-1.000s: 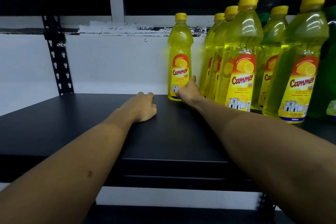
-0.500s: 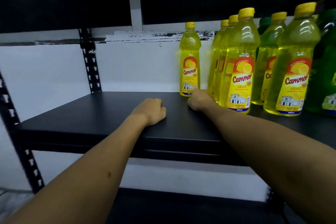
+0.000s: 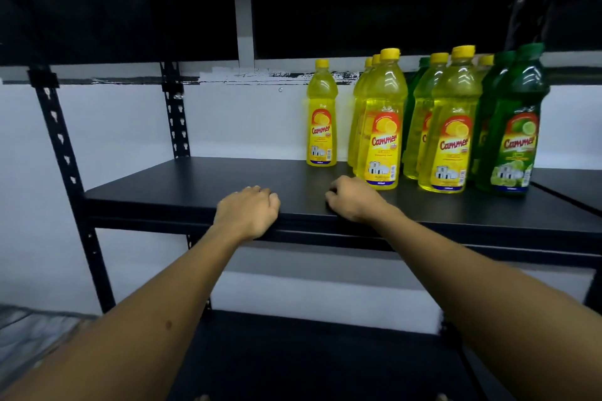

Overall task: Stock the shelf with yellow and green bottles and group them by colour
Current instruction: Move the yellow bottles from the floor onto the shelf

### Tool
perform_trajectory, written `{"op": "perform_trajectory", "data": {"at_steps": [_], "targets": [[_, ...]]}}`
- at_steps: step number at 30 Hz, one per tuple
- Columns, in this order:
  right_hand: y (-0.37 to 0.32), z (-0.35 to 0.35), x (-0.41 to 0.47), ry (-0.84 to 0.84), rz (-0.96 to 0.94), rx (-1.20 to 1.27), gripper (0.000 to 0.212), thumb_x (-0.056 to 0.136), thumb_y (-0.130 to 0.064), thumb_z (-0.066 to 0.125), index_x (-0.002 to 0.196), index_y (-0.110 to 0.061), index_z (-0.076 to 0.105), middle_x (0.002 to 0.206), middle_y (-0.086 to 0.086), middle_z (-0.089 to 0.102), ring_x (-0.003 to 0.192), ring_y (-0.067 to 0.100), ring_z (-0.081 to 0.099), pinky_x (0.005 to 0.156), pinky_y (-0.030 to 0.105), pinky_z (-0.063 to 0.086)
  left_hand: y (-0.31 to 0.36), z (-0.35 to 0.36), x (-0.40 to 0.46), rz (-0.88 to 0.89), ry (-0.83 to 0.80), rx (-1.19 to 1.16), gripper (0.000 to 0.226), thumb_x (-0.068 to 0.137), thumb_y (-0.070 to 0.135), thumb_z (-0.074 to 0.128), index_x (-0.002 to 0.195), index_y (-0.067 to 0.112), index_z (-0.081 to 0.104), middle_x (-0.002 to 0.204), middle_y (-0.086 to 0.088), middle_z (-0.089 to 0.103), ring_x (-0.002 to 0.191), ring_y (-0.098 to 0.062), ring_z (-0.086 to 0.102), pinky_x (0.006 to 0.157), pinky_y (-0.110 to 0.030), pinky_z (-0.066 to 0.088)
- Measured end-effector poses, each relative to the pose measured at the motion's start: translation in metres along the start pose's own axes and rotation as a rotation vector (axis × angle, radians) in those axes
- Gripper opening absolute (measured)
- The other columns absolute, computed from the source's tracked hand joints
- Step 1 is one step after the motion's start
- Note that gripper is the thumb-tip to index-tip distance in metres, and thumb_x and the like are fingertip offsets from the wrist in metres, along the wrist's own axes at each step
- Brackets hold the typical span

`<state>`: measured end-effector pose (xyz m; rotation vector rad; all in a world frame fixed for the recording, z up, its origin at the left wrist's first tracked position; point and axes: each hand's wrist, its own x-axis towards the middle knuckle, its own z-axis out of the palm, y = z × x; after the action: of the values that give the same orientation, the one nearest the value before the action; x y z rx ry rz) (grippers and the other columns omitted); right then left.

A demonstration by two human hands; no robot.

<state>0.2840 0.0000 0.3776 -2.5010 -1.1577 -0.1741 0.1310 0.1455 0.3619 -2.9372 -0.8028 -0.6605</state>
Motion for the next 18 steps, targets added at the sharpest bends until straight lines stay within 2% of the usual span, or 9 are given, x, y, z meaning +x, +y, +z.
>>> {"op": "perform_trajectory", "data": {"at_steps": [2,4,6,8,10,13,14,16,18], "targets": [[-0.005,0.0,-0.029,0.077,-0.01,-0.044,0.032,0.095,-0.03,0.037,0.1,-0.01,0.061,0.102,0.012,0.066,0.089,0.032,0.06,0.07,0.036,0.045,0.004,0.007,-0.019,0.054,0.188,0.029,0.039,0.1,0.031,0.02,0.082,0.015,0.051,0.09,-0.004,0.059,0.09,-0.024,0.056,0.081,-0.037,0.041],[-0.009,0.01,-0.061,0.293,-0.071,-0.181,0.026,0.097,-0.025,0.036,0.096,-0.012,0.059,0.097,0.009,0.067,0.088,0.033,0.061,0.068,0.036,0.039,0.006,0.015,-0.036,0.066,0.31,0.02,0.043,0.1,0.033,0.02,0.087,0.013,0.056,0.089,-0.002,0.06,0.091,-0.023,0.056,0.09,-0.037,0.039],[-0.009,0.031,-0.089,0.489,-0.167,-0.286,0.026,0.092,-0.021,0.044,0.106,-0.011,0.062,0.107,0.009,0.068,0.098,0.032,0.061,0.079,0.039,0.042,0.005,0.023,-0.05,0.069,0.33,0.057,0.044,0.097,0.037,0.026,0.107,0.009,0.058,0.106,-0.005,0.061,0.105,-0.023,0.053,0.102,-0.039,0.035],[-0.005,0.053,-0.107,0.539,-0.203,-0.339,0.053,0.079,-0.016,0.058,0.131,-0.005,0.056,0.133,0.019,0.057,0.123,0.037,0.052,0.103,0.047,0.039,0.006,0.031,-0.066,0.068,0.283,0.135,0.055,0.094,0.038,0.041,0.138,0.006,0.042,0.139,-0.012,0.047,0.134,-0.028,0.037,0.115,-0.045,0.024],[-0.003,0.07,-0.123,0.525,-0.18,-0.317,0.076,0.071,-0.01,0.063,0.144,-0.003,0.042,0.15,0.025,0.037,0.141,0.042,0.032,0.114,0.054,0.027,0.008,0.04,-0.083,0.045,0.257,0.166,0.074,0.091,0.033,0.05,0.152,0.005,0.018,0.159,-0.016,0.019,0.149,-0.03,0.012,0.119,-0.052,0.01],[-0.004,0.097,-0.143,0.455,-0.14,-0.258,0.083,0.074,-0.01,0.06,0.151,-0.01,0.03,0.161,0.024,0.009,0.149,0.042,0.004,0.116,0.057,0.019,0.008,0.063,-0.109,0.005,0.198,0.186,0.082,0.09,0.031,0.048,0.154,0.005,0.004,0.162,-0.018,-0.005,0.151,-0.03,-0.003,0.118,-0.055,0.002],[-0.004,0.107,-0.15,0.39,-0.13,-0.239,0.084,0.076,-0.011,0.058,0.153,-0.012,0.025,0.161,0.023,0.002,0.149,0.041,-0.002,0.117,0.056,0.016,0.007,0.077,-0.117,-0.015,0.131,0.174,0.082,0.091,0.031,0.048,0.154,0.005,0.002,0.162,-0.019,-0.008,0.151,-0.03,-0.003,0.118,-0.056,0.003],[-0.001,0.133,-0.163,0.183,-0.096,-0.191,0.083,0.082,-0.012,0.055,0.155,-0.015,0.015,0.162,0.021,-0.006,0.149,0.04,-0.006,0.119,0.054,0.015,0.002,0.11,-0.138,-0.088,-0.072,0.075,0.082,0.092,0.03,0.048,0.154,0.007,0.001,0.161,-0.02,-0.001,0.15,-0.031,0.004,0.119,-0.056,0.007],[0.009,0.167,-0.175,-0.005,-0.045,-0.125,0.079,0.086,-0.014,0.054,0.154,-0.016,0.013,0.161,0.02,0.002,0.148,0.04,0.003,0.117,0.051,0.023,-0.005,0.142,-0.16,-0.171,-0.283,-0.049,0.081,0.093,0.032,0.05,0.154,0.009,0.002,0.159,-0.02,0.01,0.147,-0.034,0.012,0.118,-0.057,0.011]]}}
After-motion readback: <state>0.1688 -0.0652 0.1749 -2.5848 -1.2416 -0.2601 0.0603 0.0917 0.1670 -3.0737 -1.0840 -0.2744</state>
